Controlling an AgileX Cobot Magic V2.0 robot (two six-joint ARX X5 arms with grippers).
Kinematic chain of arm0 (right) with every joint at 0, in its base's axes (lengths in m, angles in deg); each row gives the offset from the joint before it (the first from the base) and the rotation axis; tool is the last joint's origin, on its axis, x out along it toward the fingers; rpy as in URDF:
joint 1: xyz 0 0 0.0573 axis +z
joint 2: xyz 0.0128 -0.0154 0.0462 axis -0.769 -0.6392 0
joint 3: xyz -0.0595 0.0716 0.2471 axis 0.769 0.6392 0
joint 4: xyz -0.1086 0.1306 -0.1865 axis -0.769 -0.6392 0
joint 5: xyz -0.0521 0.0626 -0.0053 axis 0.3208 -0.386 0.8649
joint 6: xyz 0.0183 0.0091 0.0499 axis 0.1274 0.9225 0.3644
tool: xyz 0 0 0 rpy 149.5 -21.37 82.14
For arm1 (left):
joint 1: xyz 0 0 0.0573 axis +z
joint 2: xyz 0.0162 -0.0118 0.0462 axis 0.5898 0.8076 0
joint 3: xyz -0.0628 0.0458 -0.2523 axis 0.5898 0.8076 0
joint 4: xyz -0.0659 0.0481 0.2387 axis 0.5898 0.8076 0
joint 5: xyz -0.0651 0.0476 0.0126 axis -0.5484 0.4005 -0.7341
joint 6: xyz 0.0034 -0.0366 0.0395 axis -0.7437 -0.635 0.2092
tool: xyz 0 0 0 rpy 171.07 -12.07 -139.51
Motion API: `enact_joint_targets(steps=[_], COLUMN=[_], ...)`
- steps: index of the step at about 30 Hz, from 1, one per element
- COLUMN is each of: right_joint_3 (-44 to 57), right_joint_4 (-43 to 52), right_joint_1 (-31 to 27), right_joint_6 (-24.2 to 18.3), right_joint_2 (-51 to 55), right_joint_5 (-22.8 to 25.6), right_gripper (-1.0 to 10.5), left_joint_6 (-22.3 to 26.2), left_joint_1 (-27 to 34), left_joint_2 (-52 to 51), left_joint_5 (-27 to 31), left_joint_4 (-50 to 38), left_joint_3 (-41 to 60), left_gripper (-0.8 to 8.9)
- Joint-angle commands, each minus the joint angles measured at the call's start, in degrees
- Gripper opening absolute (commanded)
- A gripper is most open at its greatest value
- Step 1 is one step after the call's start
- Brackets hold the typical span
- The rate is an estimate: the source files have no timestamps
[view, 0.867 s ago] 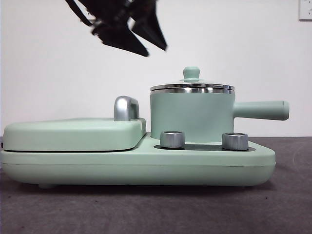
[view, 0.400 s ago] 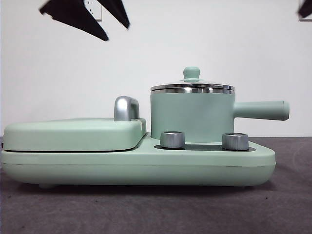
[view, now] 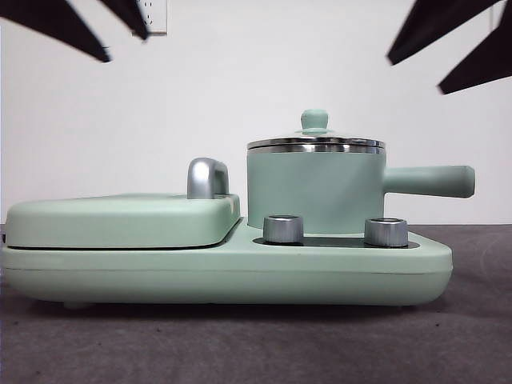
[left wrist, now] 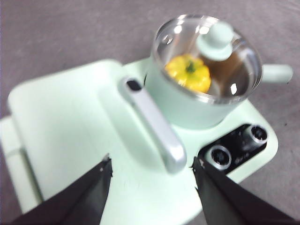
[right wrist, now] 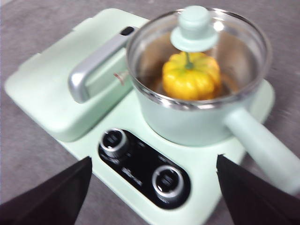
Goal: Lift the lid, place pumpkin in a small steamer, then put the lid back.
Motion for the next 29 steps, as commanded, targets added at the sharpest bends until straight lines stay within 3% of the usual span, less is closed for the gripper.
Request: enact_joint_targets(steps=[1, 8, 18, 20, 21, 22, 29], right_joint_3=[-1.31, -5.66, -6.19, -6.19, -6.19, -6.19, -6.19], right_joint_4=[1.53, 2.78, 3.76, 3.93, 3.85, 3.87, 3.85], right_joint_1=[0.63, 1.7, 2.03, 2.03, 2.03, 2.03, 2.1], right_joint_6=[0.22, -0.02, -0.2, -0.17, -0.04, 0.0, -0.04], right_joint_2=[-2.69, -8.7, -9.27, -9.25, -9.25, -9.25, -9.27], right_joint_5=[-0.72, -1.51, -1.49, -1.49, -1.46, -1.46, -1.55], right_gripper=[4.1, 4.1, 4.0, 2.6, 1.0, 0.0, 0.1], left_joint_6=[-1.99, -5.95, -3.54, -3.54, -3.58, -3.43, -3.34], left_joint_1=[0.13, 1.86, 2.73, 2.73, 2.73, 2.73, 2.73], left_joint_2=[-3.74, -14.51, -16.85, -16.81, -16.81, -16.81, -17.09], left_joint_5=[0.61, 3.5, 3.52, 3.52, 3.52, 3.5, 3.32], left_joint_4=[-0.22, -0.15, 0.61, -0.79, -1.6, -2.25, -3.08], left_joint_3=[3.28, 11.74, 12.02, 12.02, 12.02, 12.02, 12.0], left_gripper=[2.79, 2.8, 2.64, 1.16, -0.09, 0.18, 0.2])
